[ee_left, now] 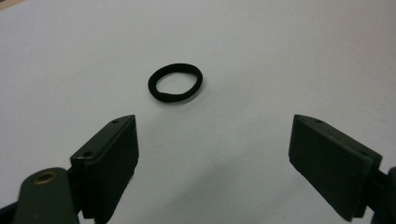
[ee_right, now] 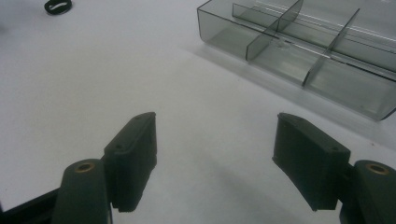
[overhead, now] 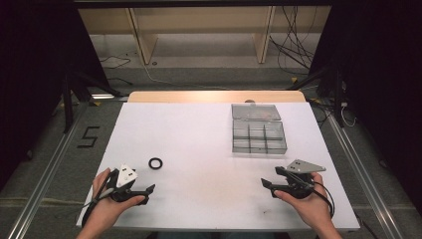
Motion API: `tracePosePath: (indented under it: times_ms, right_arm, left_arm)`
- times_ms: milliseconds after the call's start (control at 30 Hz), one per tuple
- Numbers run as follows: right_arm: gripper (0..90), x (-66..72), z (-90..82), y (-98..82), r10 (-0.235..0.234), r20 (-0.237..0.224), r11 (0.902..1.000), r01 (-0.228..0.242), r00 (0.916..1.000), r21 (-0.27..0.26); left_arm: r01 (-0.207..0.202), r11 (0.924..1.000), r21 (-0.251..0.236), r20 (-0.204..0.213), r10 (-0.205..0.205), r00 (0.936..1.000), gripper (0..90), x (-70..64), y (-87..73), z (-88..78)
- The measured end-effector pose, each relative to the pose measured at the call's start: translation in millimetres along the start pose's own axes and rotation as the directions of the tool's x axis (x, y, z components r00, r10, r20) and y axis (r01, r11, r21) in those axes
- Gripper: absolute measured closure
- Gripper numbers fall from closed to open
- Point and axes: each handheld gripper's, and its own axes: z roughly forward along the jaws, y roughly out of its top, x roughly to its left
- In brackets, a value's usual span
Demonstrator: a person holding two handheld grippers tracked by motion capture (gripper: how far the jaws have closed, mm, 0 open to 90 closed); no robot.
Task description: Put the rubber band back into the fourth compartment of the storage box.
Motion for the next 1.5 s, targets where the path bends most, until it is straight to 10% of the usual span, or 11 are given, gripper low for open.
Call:
tracePosePath:
  times_ms: [467, 1500]
  right_arm:
    - [32.2, 16.6, 12.0, 14.6, -0.042, -0.052, 0.9988, 0.041, 0.9978, -0.026]
    - [36.1, 94.1, 137.4, 81.4, -0.143, -0.161, 0.9894, 0.146, 0.9766, 0.004]
  left_arm:
    - [-0.017, 0.9998, 0.005, 0.012, 0.017, 0.9998, 15.8, -1.3, 0.2, 2.6]
    - [-0.024, 0.9997, -0.006, 0.016, 0.024, 0.9996, 16.3, -1.7, 1.7, 2.3]
